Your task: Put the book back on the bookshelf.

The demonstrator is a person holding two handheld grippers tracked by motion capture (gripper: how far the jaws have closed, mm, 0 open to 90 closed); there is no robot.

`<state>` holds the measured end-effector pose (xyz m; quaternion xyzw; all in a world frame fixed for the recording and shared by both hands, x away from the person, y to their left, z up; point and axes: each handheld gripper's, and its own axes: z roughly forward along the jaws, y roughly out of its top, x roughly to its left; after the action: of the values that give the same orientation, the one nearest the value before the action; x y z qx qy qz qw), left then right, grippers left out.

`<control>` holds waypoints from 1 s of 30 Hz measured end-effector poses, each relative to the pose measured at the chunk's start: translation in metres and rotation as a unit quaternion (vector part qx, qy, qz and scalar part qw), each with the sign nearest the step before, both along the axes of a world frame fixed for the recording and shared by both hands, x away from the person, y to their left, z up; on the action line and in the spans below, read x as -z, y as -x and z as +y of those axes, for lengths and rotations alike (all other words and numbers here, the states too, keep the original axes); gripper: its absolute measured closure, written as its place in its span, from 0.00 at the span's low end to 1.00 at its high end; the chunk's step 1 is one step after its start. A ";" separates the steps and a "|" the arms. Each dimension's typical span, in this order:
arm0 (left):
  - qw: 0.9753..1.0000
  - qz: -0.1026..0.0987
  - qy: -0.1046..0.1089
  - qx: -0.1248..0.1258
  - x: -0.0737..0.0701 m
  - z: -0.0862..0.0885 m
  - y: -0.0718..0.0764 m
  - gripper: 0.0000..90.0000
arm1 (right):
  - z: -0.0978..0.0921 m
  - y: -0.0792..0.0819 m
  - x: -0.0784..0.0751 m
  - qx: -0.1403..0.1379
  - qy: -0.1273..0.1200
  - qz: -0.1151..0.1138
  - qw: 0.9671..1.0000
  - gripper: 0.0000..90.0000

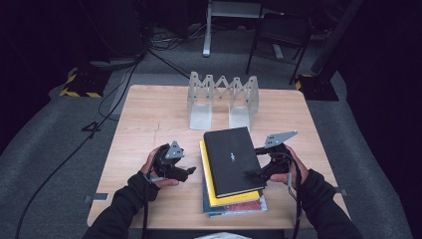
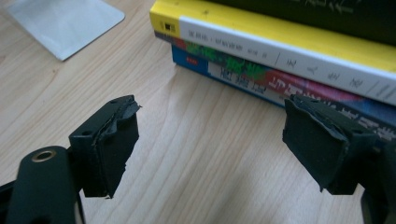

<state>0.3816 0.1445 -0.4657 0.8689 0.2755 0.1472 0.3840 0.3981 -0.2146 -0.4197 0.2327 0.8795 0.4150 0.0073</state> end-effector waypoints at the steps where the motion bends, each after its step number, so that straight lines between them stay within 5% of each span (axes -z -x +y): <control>1: 1.000 -0.001 -0.003 0.002 0.000 -0.003 -0.002 0.21 | 0.000 0.000 0.000 0.001 -0.001 -0.001 1.000 0.02; 17: 1.000 0.000 -0.003 -0.005 0.003 -0.014 -0.015 0.24 | 0.016 0.017 -0.002 0.015 -0.001 -0.040 0.999 0.02; 30: 1.000 -0.016 0.002 -0.012 0.007 -0.013 -0.024 0.33 | 0.024 0.017 0.000 0.008 -0.011 -0.042 0.999 0.02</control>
<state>0.4057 0.1320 -0.4724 0.8622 0.2797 0.1652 0.3887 0.3807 -0.1907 -0.4199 0.2224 0.8716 0.4344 0.0452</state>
